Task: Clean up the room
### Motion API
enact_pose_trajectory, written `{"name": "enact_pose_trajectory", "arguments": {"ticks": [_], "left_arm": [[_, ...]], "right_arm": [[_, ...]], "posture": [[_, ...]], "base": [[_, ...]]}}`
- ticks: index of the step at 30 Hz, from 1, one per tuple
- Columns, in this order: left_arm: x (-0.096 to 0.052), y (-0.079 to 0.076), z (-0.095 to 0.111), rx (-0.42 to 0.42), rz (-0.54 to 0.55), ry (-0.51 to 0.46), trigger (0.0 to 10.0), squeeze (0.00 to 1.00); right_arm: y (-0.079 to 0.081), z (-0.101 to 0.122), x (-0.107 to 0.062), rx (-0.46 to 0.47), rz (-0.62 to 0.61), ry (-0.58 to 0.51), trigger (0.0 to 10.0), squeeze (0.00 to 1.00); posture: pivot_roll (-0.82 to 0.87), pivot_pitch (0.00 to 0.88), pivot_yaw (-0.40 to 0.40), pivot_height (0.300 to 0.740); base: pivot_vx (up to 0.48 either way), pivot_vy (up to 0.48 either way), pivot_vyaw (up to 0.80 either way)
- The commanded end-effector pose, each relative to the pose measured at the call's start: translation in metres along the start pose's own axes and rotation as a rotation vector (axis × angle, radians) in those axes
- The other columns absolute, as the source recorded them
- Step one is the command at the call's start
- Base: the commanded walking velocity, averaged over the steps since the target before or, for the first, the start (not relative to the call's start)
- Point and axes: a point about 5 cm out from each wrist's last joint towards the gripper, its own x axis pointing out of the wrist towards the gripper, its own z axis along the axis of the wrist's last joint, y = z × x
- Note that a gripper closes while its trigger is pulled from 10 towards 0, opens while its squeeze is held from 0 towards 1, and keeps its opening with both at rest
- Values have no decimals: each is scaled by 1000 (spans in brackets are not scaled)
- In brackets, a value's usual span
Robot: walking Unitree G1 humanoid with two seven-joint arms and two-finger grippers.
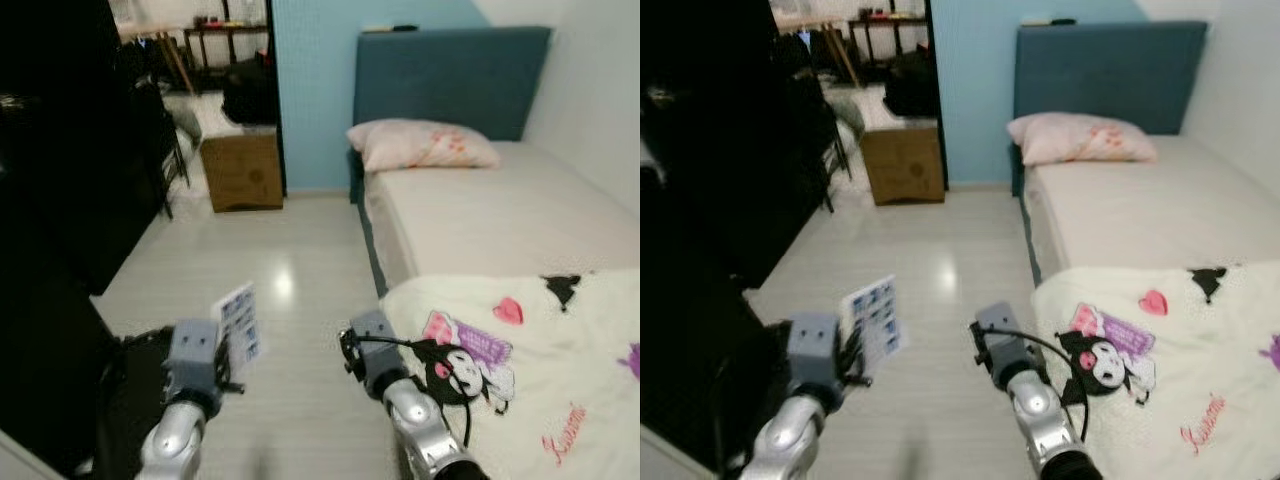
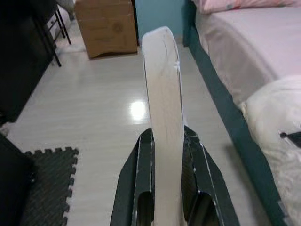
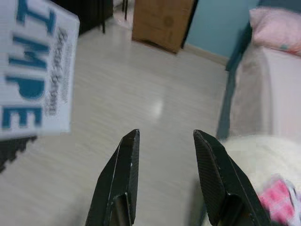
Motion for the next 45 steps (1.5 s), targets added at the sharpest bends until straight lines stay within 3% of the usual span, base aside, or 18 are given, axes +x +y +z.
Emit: {"name": "enact_pose_trajectory", "arguments": {"ticks": [1,45], "left_arm": [[-1,7,4,13,21,-28,10000,0],[1,4,5,6,10,-34,10000,0]], "right_arm": [[7,-1,0,14,14,4,10000,0],[4,0,2,23,7,8,10000,0]], "posture": [[7,0,-1,740],[6,0,-1,740]], "base": [[424,0,0],[424,0,0]]}}
